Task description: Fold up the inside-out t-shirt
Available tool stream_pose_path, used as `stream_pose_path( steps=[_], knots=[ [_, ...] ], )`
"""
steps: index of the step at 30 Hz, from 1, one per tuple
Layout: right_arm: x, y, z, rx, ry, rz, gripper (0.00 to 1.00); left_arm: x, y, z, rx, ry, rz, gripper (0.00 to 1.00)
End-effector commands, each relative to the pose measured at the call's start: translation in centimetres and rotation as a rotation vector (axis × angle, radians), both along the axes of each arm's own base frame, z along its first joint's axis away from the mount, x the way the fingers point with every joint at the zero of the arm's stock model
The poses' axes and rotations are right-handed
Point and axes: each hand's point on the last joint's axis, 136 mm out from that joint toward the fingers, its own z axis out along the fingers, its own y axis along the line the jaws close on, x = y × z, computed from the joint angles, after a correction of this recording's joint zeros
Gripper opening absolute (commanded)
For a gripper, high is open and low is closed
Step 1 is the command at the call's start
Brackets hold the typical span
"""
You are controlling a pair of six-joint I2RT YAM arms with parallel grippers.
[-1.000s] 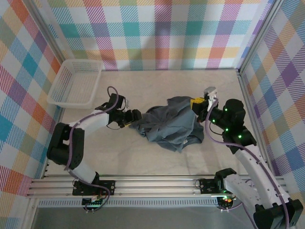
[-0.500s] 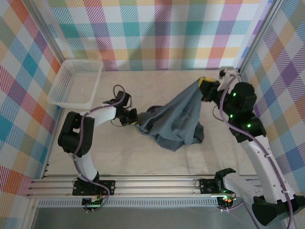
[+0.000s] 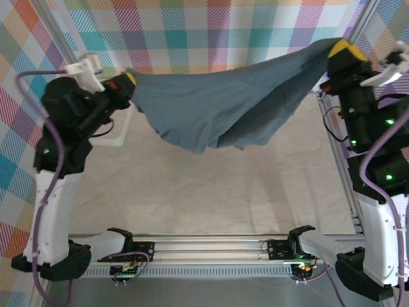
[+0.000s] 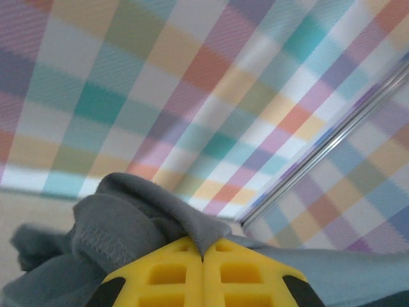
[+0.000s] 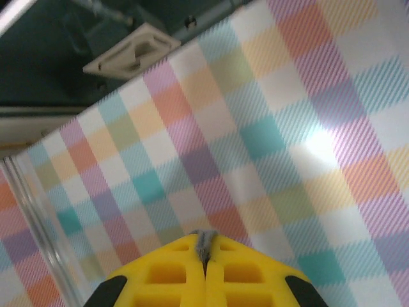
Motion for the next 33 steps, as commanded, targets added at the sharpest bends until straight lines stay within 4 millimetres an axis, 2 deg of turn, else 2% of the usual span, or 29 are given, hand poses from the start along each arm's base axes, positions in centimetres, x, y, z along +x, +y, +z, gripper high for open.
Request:
stream_pose_path(
  steps=[1, 4, 6, 9, 12, 15, 17, 19, 21, 22, 23, 25, 26, 28, 30, 33],
  knots=[
    [-2.9, -2.5, 4.1, 0.033, -0.122, -0.108, 0.00, -1.5, 1.6, 1.8, 0.041, -0.031, 0.065, 0.00],
    [-3.4, -2.5, 5.2, 0.047, -0.136, -0.093, 0.00, -3.1, 2.7, 5.3, 0.011, -0.120, 0.105, 0.00],
    [-3.0, -2.6, 5.3, 0.057, -0.128, -0.095, 0.00, -2.6, 3.2, 6.0, 0.010, -0.120, 0.142, 0.00],
    [-1.1, -2.7, 4.4, 0.065, -0.062, -0.124, 0.00, 0.9, 3.3, 5.3, 0.034, -0.077, 0.196, 0.00],
    [2.7, -2.4, 2.3, 0.030, 0.064, -0.179, 0.00, 7.0, 2.1, 2.4, 0.073, 0.011, 0.212, 0.00],
    [9.6, -2.0, -3.0, -0.069, 0.281, -0.285, 0.00, 14.6, 0.1, -2.9, 0.111, 0.124, 0.195, 0.00],
    [15.4, -1.8, -8.4, -0.138, 0.453, -0.347, 0.00, 19.9, -0.7, -7.8, 0.147, 0.202, 0.197, 0.00],
    [20.5, -2.2, -14.1, -0.153, 0.615, -0.375, 0.00, 24.1, -1.1, -12.6, 0.190, 0.275, 0.192, 0.02],
    [25.3, -1.7, -20.2, -0.198, 0.759, -0.332, 0.00, 26.3, -2.3, -16.4, 0.177, 0.352, 0.078, 0.22],
    [27.3, -1.2, -23.1, -0.218, 0.817, -0.306, 0.08, 26.8, -3.2, -17.8, 0.157, 0.380, 0.020, 0.34],
    [29.2, -0.2, -25.7, -0.258, 0.855, -0.238, 0.24, 26.7, -3.9, -18.6, 0.152, 0.393, -0.020, 0.42],
    [31.2, 0.8, -29.3, -0.276, 0.933, -0.156, 0.48, 25.6, -4.9, -19.5, 0.143, 0.402, -0.084, 0.50],
    [31.5, 1.2, -30.6, -0.277, 0.973, -0.099, 0.54, 24.6, -5.3, -19.9, 0.142, 0.412, -0.109, 0.53],
    [31.1, 1.2, -32.6, -0.248, 1.055, -0.039, 0.59, 21.8, -6.0, -21.1, 0.161, 0.458, -0.144, 0.56],
    [29.6, 1.8, -34.3, -0.242, 1.127, 0.028, 0.61, 18.1, -7.0, -22.9, 0.215, 0.508, -0.163, 0.57],
    [25.1, 4.2, -37.1, -0.187, 1.187, 0.198, 0.62, 11.8, -8.9, -27.3, 0.358, 0.600, -0.190, 0.59]
  ],
)
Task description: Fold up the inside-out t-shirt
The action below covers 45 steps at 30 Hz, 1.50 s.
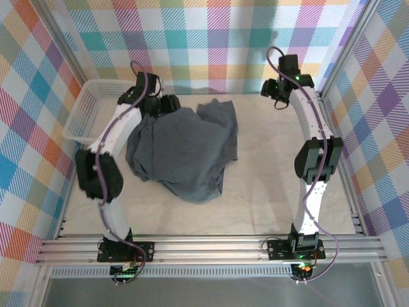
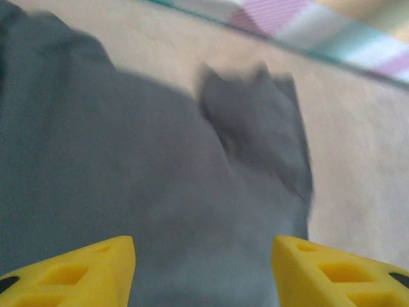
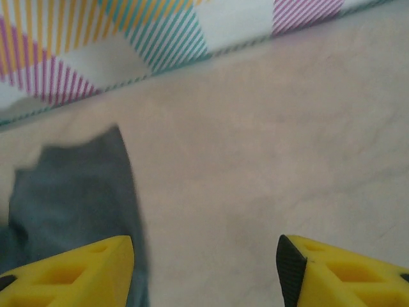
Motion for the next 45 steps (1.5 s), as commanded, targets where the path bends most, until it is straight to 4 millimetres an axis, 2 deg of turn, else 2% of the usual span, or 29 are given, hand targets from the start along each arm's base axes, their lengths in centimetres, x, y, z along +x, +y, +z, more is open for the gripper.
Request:
stream_pose_path(
  steps=[1, 4, 5, 8, 11, 13, 15, 18, 20, 21, 22, 24, 25, 27, 29, 32, 34, 37, 39, 41, 43, 45],
  knots=[
    [-7.3, 4.0, 6.1, 0.247, -0.096, 0.138, 0.62, -7.3, -2.9, 1.3, 0.108, -0.041, -0.126, 0.59],
    [-13.6, 7.3, 2.9, 0.350, -0.113, 0.204, 0.65, -13.0, -3.5, -4.3, 0.320, 0.091, -0.203, 0.58],
    [-15.9, 8.6, 1.3, 0.349, -0.105, 0.231, 0.65, -14.8, -3.3, -6.2, 0.403, 0.142, -0.237, 0.58],
    [-22.1, 13.6, -3.3, 0.307, -0.035, 0.356, 0.67, -18.3, -2.0, -10.4, 0.604, 0.262, -0.298, 0.58],
    [-26.7, 17.9, -7.6, 0.264, 0.081, 0.450, 0.68, -20.2, -1.8, -13.6, 0.600, 0.368, -0.338, 0.62],
    [-28.4, 19.1, -10.3, 0.234, 0.141, 0.449, 0.69, -21.3, -2.5, -15.7, 0.571, 0.441, -0.383, 0.66],
    [-29.1, 19.0, -12.2, 0.234, 0.197, 0.415, 0.69, -22.6, -3.3, -17.6, 0.531, 0.517, -0.421, 0.69],
    [-29.0, 18.2, -12.3, 0.203, 0.185, 0.391, 0.70, -23.1, -4.4, -18.8, 0.473, 0.527, -0.420, 0.68],
    [-28.7, 17.4, -11.5, 0.170, 0.150, 0.382, 0.71, -23.2, -5.2, -19.4, 0.435, 0.541, -0.428, 0.61],
    [-28.7, 17.1, -11.1, 0.160, 0.133, 0.385, 0.71, -23.2, -5.5, -19.7, 0.422, 0.552, -0.433, 0.53],
    [-28.6, 16.9, -10.4, 0.153, 0.108, 0.392, 0.72, -23.3, -6.0, -20.0, 0.403, 0.563, -0.440, 0.40],
    [-28.5, 16.5, -9.2, 0.128, 0.054, 0.418, 0.74, -23.2, -6.8, -19.6, 0.358, 0.555, -0.443, 0.05],
    [-28.4, 16.2, -8.2, 0.105, 0.008, 0.449, 0.74, -23.0, -7.2, -18.7, 0.330, 0.536, -0.440, 0.00],
    [-28.7, 16.7, -6.7, 0.098, -0.080, 0.551, 0.73, -22.5, -8.1, -16.2, 0.263, 0.480, -0.435, 0.00],
    [-29.6, 18.1, -5.6, 0.136, -0.175, 0.691, 0.73, -21.9, -9.2, -13.2, 0.185, 0.432, -0.440, 0.00],
    [-31.7, 20.5, -5.5, 0.134, -0.329, 0.939, 0.73, -21.2, -10.0, -10.3, 0.122, 0.393, -0.447, 0.00],
    [-32.7, 21.9, -6.3, 0.077, -0.401, 1.066, 0.75, -20.7, -10.1, -9.5, 0.114, 0.375, -0.454, 0.00],
    [-33.4, 24.5, -8.7, -0.028, -0.406, 1.193, 0.78, -19.9, -8.3, -10.0, 0.190, 0.373, -0.402, 0.00],
    [-33.6, 26.5, -10.7, -0.140, -0.371, 1.267, 0.82, -19.2, -6.6, -9.8, 0.179, 0.347, -0.320, 0.16],
    [-33.2, 28.6, -12.8, -0.231, -0.301, 1.296, 0.83, -18.4, -4.6, -8.8, 0.105, 0.301, -0.218, 0.29],
    [-32.6, 30.4, -14.6, -0.277, -0.259, 1.296, 0.83, -17.9, -2.4, -7.6, 0.062, 0.249, -0.130, 0.40],
    [-32.0, 31.8, -16.1, -0.325, -0.254, 1.302, 0.81, -17.8, -0.4, -6.5, 0.053, 0.205, -0.066, 0.46]
  ],
)
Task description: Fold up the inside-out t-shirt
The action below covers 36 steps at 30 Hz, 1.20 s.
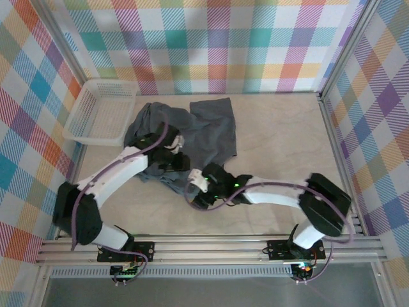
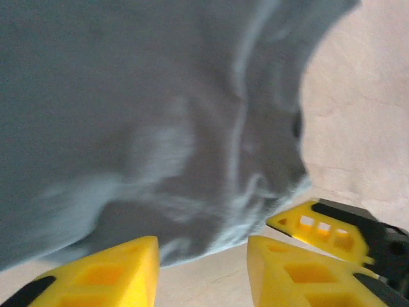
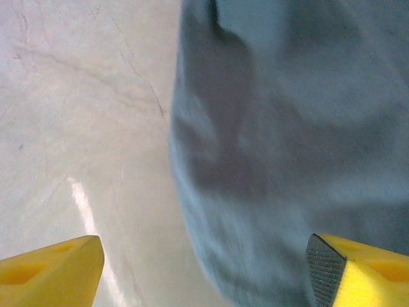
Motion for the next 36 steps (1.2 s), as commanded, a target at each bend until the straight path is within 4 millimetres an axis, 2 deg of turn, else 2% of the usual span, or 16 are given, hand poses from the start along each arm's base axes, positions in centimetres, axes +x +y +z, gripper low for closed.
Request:
stream_pose_path(
  steps=[1, 3, 4, 5, 10, 12, 14, 18, 21, 23, 26, 28, 33, 35, 36],
  knots=[
    [1.7, 2.1, -1.1, -0.068, -0.124, 0.032, 0.79, 0.9, 2.9, 3.4, -0.043, -0.129, 0.133, 0.49],
    [1.9, 2.8, -2.4, -0.088, -0.122, 0.049, 0.70, 0.6, 4.1, 3.9, -0.047, -0.143, 0.159, 0.50],
    [2.0, 3.1, -3.0, -0.101, -0.125, 0.065, 0.61, 0.4, 4.5, 3.9, -0.050, -0.144, 0.166, 0.50],
    [2.4, 3.2, -3.1, -0.107, -0.142, 0.054, 0.47, 0.2, 4.8, 3.9, -0.047, -0.146, 0.174, 0.50],
    [3.2, 2.9, -0.6, -0.016, -0.170, 0.009, 0.01, -0.3, 6.0, 3.4, -0.039, -0.141, 0.197, 0.50],
    [2.7, 2.4, 0.4, 0.040, -0.118, 0.013, 0.00, -0.3, 6.0, 3.4, -0.050, -0.143, 0.192, 0.51],
    [2.1, 1.9, 2.4, 0.131, -0.067, 0.019, 0.00, -0.5, 5.2, 3.7, -0.084, -0.154, 0.141, 0.53],
    [1.0, 0.5, 7.1, 0.305, 0.037, 0.066, 0.00, -1.6, 1.3, 4.5, -0.204, -0.190, -0.063, 0.58],
    [1.2, -1.4, 9.2, 0.377, 0.079, 0.056, 0.00, -2.7, -2.1, 5.2, -0.194, -0.268, -0.257, 0.61],
    [1.2, -2.6, 9.7, 0.379, 0.067, 0.066, 0.00, -2.8, -3.1, 5.1, -0.129, -0.342, -0.333, 0.63],
    [0.7, -3.8, 10.8, 0.370, 0.036, 0.104, 0.00, -2.5, -4.2, 4.5, -0.120, -0.450, -0.407, 0.84],
    [-0.1, -4.1, 11.8, 0.388, 0.027, 0.141, 0.00, -2.0, -4.3, 3.6, -0.065, -0.487, -0.417, 0.90],
    [-0.6, -4.6, 13.3, 0.419, 0.001, 0.158, 0.00, -1.2, -5.2, 1.1, 0.060, -0.518, -0.491, 0.91],
    [-0.8, -4.8, 13.5, 0.421, 0.003, 0.167, 0.00, -0.4, -5.4, 1.1, 0.064, -0.550, -0.467, 0.90],
    [-0.9, -4.8, 13.5, 0.420, 0.008, 0.176, 0.00, 0.0, -5.4, 1.3, 0.068, -0.560, -0.445, 0.86]
  ],
)
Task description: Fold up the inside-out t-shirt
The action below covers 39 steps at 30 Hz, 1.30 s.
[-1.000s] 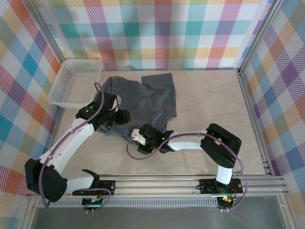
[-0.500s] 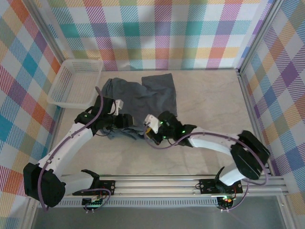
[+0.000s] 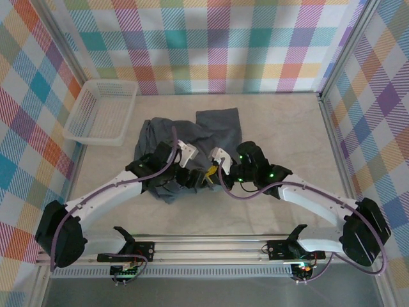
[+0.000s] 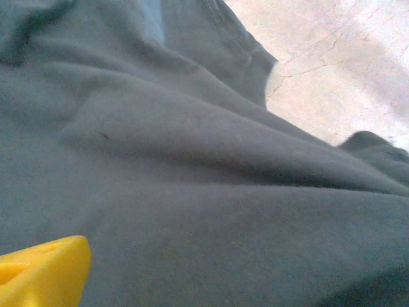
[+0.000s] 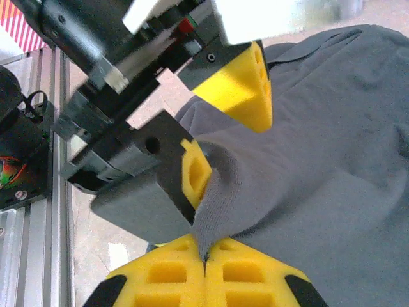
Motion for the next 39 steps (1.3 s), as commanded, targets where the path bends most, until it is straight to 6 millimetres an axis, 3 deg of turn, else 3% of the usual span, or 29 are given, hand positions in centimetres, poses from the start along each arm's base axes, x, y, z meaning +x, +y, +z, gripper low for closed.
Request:
stream_pose_path(
  steps=[1, 3, 4, 5, 6, 8, 10, 12, 13, 15, 17, 20, 23, 26, 28, 35, 38, 39],
  knots=[
    [-1.5, 0.1, 1.0, 0.029, -0.010, 0.089, 0.00, 2.4, -0.2, 1.0, 0.014, -0.125, 0.045, 0.81],
    [-1.6, 0.0, 1.0, 0.032, -0.013, 0.103, 0.00, 2.7, -0.6, 1.6, -0.013, -0.128, 0.054, 0.65],
    [-1.1, -0.1, 0.9, 0.025, -0.019, 0.076, 0.00, 2.8, -1.0, 2.0, -0.036, -0.118, 0.051, 0.43],
    [0.1, -0.5, 0.6, 0.009, -0.027, 0.028, 0.00, 2.6, -1.4, 2.3, -0.060, -0.094, 0.046, 0.10],
    [1.6, -1.1, 0.1, -0.017, -0.033, -0.044, 0.00, 2.4, -1.9, 2.8, -0.091, -0.058, 0.044, 0.00],
    [7.5, -4.7, -3.3, -0.153, -0.018, -0.339, 0.01, 1.6, -3.5, 4.4, -0.265, 0.112, 0.034, 0.00],
    [11.9, -9.0, -7.3, -0.333, 0.046, -0.575, 0.01, 0.3, -5.8, 6.6, -0.475, 0.345, -0.041, 0.00],
    [13.2, -9.6, -8.4, -0.384, 0.094, -0.578, 0.04, 0.2, -6.5, 7.3, -0.515, 0.442, -0.041, 0.00],
    [13.5, -9.3, -8.0, -0.366, 0.090, -0.570, 0.09, 0.0, -6.0, 6.6, -0.481, 0.478, -0.001, 0.00],
    [13.5, -8.4, -5.5, -0.251, 0.092, -0.586, 0.32, 0.4, -5.2, 5.6, -0.436, 0.481, 0.059, 0.00],
    [12.7, -8.4, -2.7, -0.152, 0.105, -0.613, 0.43, 0.7, -5.0, 4.7, -0.416, 0.499, 0.086, 0.00],
    [10.5, -9.1, 1.0, 0.059, 0.213, -0.708, 0.43, 1.1, -5.1, 3.5, -0.408, 0.544, 0.122, 0.00],
    [7.3, -8.1, 2.0, 0.252, 0.374, -0.733, 0.35, 1.5, -5.4, 2.9, -0.415, 0.574, 0.143, 0.00],
    [4.9, -5.8, 1.0, 0.325, 0.486, -0.721, 0.33, 1.8, -5.9, 3.1, -0.434, 0.591, 0.141, 0.00],
    [4.3, -4.3, 0.2, 0.304, 0.496, -0.667, 0.37, 2.0, -6.1, 3.5, -0.449, 0.588, 0.137, 0.00],
    [5.1, -1.7, -4.4, 0.154, 0.476, -0.573, 0.59, 2.0, -5.9, 4.1, -0.448, 0.581, 0.142, 0.00],
    [5.5, -1.0, -5.4, 0.155, 0.483, -0.555, 0.58, 2.0, -5.6, 4.3, -0.454, 0.570, 0.144, 0.00],
    [5.6, -0.7, -5.4, 0.164, 0.482, -0.548, 0.54, 1.8, -5.6, 4.4, -0.457, 0.569, 0.141, 0.00]
  ],
)
